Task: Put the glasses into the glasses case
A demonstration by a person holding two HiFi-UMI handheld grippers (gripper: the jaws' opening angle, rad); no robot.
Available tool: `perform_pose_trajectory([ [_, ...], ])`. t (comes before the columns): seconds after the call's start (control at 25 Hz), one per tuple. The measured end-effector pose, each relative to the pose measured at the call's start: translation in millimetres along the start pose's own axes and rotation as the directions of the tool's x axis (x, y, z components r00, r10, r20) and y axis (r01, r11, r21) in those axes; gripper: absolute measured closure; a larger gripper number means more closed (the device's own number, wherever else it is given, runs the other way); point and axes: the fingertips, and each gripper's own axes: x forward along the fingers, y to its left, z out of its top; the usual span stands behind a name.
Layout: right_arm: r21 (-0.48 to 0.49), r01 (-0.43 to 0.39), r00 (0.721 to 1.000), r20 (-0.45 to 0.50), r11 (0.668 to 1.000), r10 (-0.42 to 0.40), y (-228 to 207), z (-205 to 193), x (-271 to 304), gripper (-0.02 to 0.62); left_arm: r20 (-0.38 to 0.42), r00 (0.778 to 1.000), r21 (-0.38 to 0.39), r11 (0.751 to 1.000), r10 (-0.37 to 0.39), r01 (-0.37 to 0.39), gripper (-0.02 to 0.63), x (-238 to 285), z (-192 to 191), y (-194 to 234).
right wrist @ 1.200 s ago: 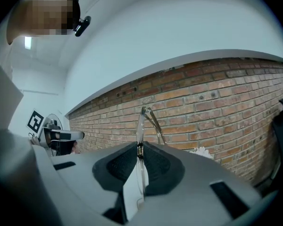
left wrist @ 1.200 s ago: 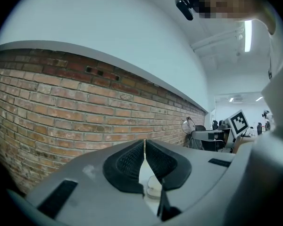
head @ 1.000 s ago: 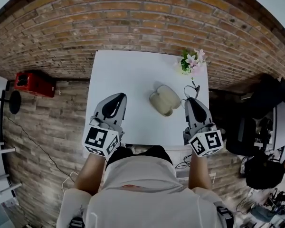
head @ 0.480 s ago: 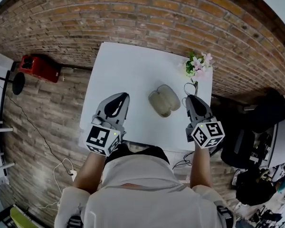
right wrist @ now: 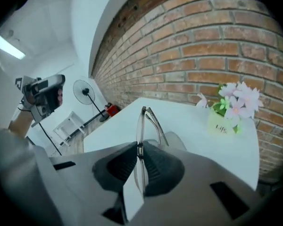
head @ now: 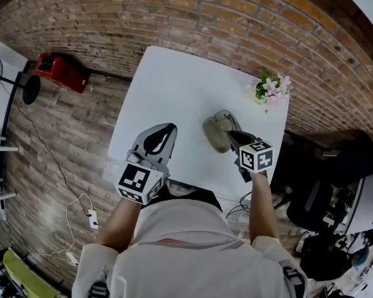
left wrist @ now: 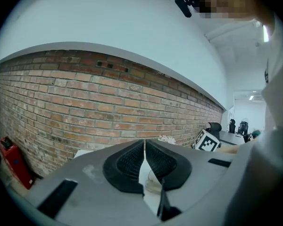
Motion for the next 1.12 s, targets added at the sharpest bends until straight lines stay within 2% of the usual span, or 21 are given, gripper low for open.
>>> perform_pose_trajectory([
  [0.24, 0.071, -0.030, 0.989, -0.142, 0.997, 0.040, -5.0, -36.2, 43.2, 0.506, -0.012, 1.000, -0.015, 1.000, 0.023, -0.023, 0.583, -13.5, -9.0, 7.1],
  [0.52, 0.060, -0.041, 0.969, -0.242, 0.997, 0.055, -4.4, -45.5, 79.7, 0.507, -0.021, 0.999, -0.036, 0.999, 0.035, -0.035, 0.583, -19.4, -15.5, 14.4],
  [0.76, 0.091, -0.038, 0.941, -0.333, 0.995, 0.066, -7.4, -62.4, 97.7, 0.506, -0.032, 0.999, -0.050, 0.998, 0.040, -0.041, 0.583, -20.6, -21.1, 21.7],
  [1.12, 0.190, -0.050, 0.917, -0.380, 0.980, 0.121, -5.6, -78.1, 104.6, 0.506, -0.041, 0.999, -0.054, 0.998, 0.032, -0.035, 0.583, -17.0, -21.1, 25.9],
])
